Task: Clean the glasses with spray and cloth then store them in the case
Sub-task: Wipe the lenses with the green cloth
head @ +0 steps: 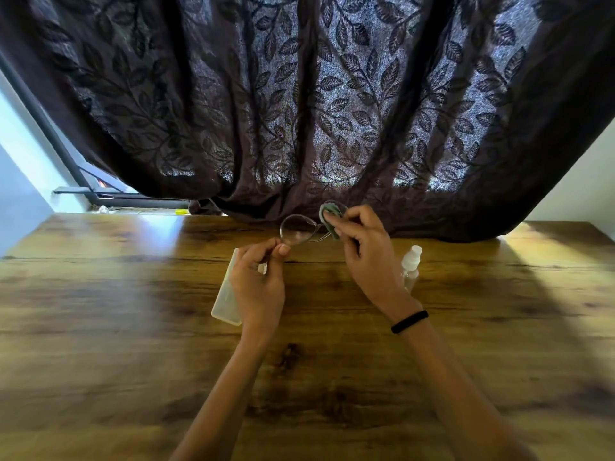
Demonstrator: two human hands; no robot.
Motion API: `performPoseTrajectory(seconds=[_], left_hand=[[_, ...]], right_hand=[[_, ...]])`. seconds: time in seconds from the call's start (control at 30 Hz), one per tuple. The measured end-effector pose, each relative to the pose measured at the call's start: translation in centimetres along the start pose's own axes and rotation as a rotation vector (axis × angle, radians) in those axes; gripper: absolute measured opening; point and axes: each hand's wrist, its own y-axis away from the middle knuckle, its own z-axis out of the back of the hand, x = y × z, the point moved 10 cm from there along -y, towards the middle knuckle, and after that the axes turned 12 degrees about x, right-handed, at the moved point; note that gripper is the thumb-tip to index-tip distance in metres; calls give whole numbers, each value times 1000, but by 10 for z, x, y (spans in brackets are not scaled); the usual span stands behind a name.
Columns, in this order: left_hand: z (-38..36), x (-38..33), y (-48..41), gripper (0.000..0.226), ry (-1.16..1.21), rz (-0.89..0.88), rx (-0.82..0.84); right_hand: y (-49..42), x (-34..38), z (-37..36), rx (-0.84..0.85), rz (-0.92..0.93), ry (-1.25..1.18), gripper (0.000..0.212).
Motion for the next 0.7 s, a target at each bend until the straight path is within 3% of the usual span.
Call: performPoseTrajectory(seconds=[0.3, 0.7], left_hand=[[7, -7, -2, 11, -45, -57, 0], [4, -5, -3, 14, -3, -30, -41]], right_hand=[[-6, -34, 16, -13, -132, 104, 32], [-15, 6, 5, 43, 15, 84, 36]])
